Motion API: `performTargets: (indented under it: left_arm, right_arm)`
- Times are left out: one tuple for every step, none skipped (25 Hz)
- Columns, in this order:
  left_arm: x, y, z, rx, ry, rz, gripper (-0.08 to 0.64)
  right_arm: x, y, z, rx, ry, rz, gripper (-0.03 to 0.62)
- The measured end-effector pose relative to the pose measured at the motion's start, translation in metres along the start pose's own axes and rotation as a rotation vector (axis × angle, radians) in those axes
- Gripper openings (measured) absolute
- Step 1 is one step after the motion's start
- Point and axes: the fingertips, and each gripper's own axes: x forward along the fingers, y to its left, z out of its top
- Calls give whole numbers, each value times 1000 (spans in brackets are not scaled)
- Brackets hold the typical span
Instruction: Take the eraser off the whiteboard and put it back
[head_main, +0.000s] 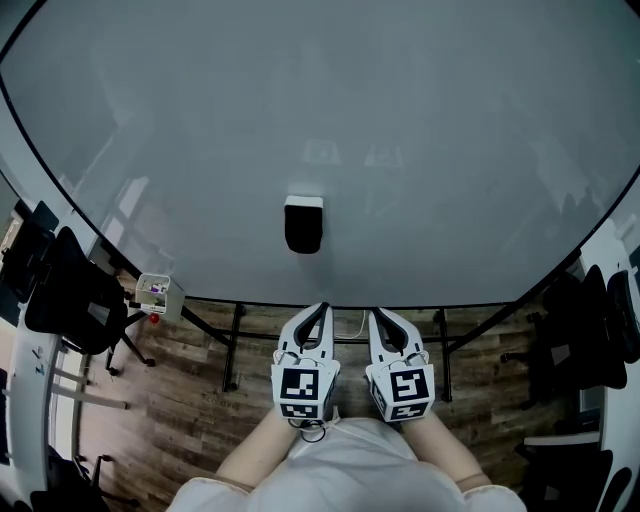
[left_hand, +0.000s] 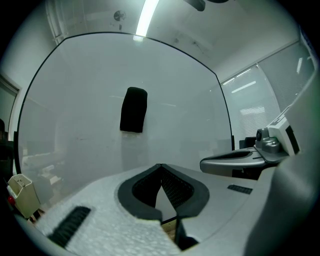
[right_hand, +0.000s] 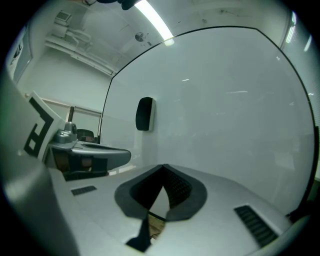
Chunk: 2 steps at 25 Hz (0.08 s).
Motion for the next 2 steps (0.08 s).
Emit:
performTargets:
  left_arm:
    - [0, -1, 1, 1, -2, -3, 17]
    - [0, -2, 1, 2, -3, -5, 17]
  right_arm:
    - [0, 0, 0, -1, 0, 1, 26]
    - [-1, 1, 0, -2, -1, 2, 26]
